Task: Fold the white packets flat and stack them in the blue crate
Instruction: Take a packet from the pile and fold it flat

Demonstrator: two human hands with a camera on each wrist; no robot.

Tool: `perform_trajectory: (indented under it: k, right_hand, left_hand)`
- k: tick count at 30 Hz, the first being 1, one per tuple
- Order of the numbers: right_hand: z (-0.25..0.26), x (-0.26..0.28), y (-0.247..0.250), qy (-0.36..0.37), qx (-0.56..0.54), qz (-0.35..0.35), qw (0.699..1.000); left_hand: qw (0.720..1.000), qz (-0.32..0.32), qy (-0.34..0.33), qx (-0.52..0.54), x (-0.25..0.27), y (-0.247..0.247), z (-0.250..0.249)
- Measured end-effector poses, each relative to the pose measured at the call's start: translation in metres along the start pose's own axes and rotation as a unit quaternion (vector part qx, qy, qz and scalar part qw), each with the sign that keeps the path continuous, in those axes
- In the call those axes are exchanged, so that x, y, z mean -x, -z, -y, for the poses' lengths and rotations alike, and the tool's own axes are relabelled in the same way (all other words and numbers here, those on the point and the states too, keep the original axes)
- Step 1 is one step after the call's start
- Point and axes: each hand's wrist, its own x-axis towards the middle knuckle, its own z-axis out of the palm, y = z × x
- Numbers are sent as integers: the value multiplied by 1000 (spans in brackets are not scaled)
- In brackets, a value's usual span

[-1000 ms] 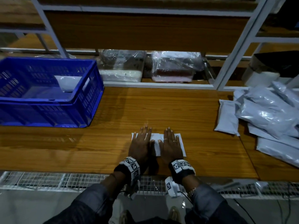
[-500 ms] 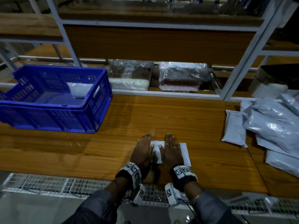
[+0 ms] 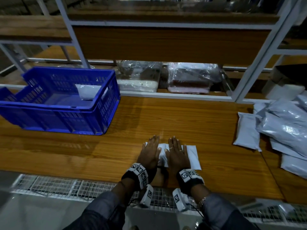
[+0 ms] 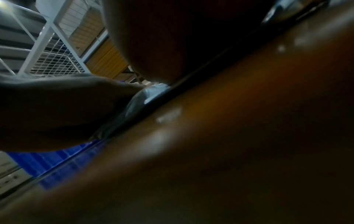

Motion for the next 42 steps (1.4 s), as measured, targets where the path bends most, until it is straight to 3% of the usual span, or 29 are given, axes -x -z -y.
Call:
perform_trajectory:
  k: [2,6,11,14,16,20,23,26,34,42]
  right_hand:
    - [5,-1,6,8,11,6,1000]
    - [16,-1,3,33,34,18,999]
    - [17,2,-5,-28,12,-27,999]
    - [19,1,-9,-38,18,-12,999]
    - [18,-1,-6,-43,-6,12,999]
    - [0,-1,-1,27,41,73,996]
    - [-19,-1,4,-49,2,65,997]
    - [-38,3,2,-71,-11,81,994]
    - [-47,8,-14,-47,29,17,998]
    - [-45,9,2,-38,-4,58,998]
  left_hand:
    - [999,-19,27,27,2,7,-3]
    - [997,-41,48,-43,5,5,-1]
    - [986,-90,33,-135,5,-10,1]
    - [982,-78,34,-168,6,-13,0]
    - [982,-74,28,-172,5,-10,-1]
    - [981,-75,11,-177,3,1,-7]
    - [984,-89,-19,-152,-3,6,-23]
    - [987,-67,-55,-135,-7,-9,-28]
    - [977,-69,-64,-190,-7,-21,-30]
    - [984,-83,-49,-151,-7,-12,-23]
